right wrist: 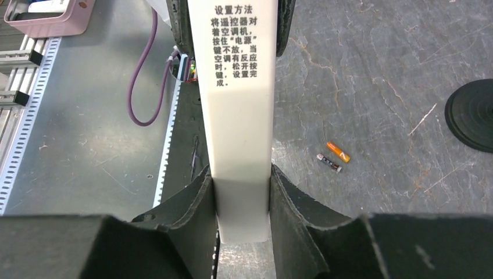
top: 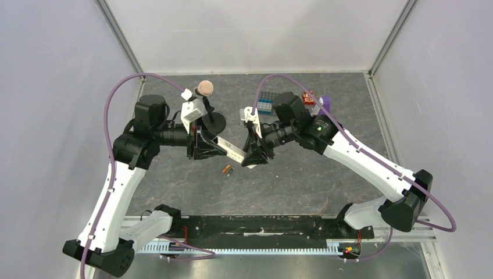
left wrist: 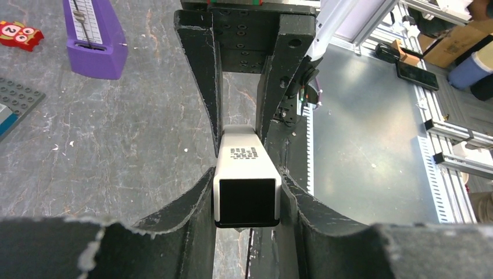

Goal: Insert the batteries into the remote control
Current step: Adjust the remote control.

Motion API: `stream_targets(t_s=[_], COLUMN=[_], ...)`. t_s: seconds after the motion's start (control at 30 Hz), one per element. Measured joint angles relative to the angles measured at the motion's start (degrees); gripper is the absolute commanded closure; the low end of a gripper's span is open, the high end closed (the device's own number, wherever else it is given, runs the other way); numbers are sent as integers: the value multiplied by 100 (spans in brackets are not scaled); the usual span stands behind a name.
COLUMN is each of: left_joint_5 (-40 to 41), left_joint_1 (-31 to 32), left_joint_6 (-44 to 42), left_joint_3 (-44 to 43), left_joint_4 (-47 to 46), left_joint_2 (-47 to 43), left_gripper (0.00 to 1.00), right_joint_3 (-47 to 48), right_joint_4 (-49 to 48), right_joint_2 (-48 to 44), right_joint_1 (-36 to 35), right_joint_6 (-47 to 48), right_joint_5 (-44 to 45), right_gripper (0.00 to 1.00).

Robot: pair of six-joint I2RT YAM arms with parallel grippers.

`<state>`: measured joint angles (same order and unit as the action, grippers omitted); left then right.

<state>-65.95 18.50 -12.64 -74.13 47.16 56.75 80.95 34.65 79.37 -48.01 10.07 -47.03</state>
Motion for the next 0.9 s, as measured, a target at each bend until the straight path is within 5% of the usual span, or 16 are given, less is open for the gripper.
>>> stream_targets(t_s=[0.17,0.3,0.6,0.9], left_joint_5=[118,302,520,273], left_joint_1=[20,61,59,59], left_joint_6=[393,726,815,828], left_joint_3=[409,675,1193,1561], left_joint_4=[-684,-1248,-2492,-3633], left_joint_2=[-341,-680,-1123,-1298], left_gripper=[98,98,98,98], right_joint_3=[13,4,-1051,-3108], right_joint_4=[-111,-382,-1987,-5539], right_joint_2=[11,7,-826,-1751], right_joint_1=[-15,-11,601,852], right_joint_6=[-149,-374,-1969,-5427], right_joint_5=[166,376,638,863], right_gripper=[25,9,2,2])
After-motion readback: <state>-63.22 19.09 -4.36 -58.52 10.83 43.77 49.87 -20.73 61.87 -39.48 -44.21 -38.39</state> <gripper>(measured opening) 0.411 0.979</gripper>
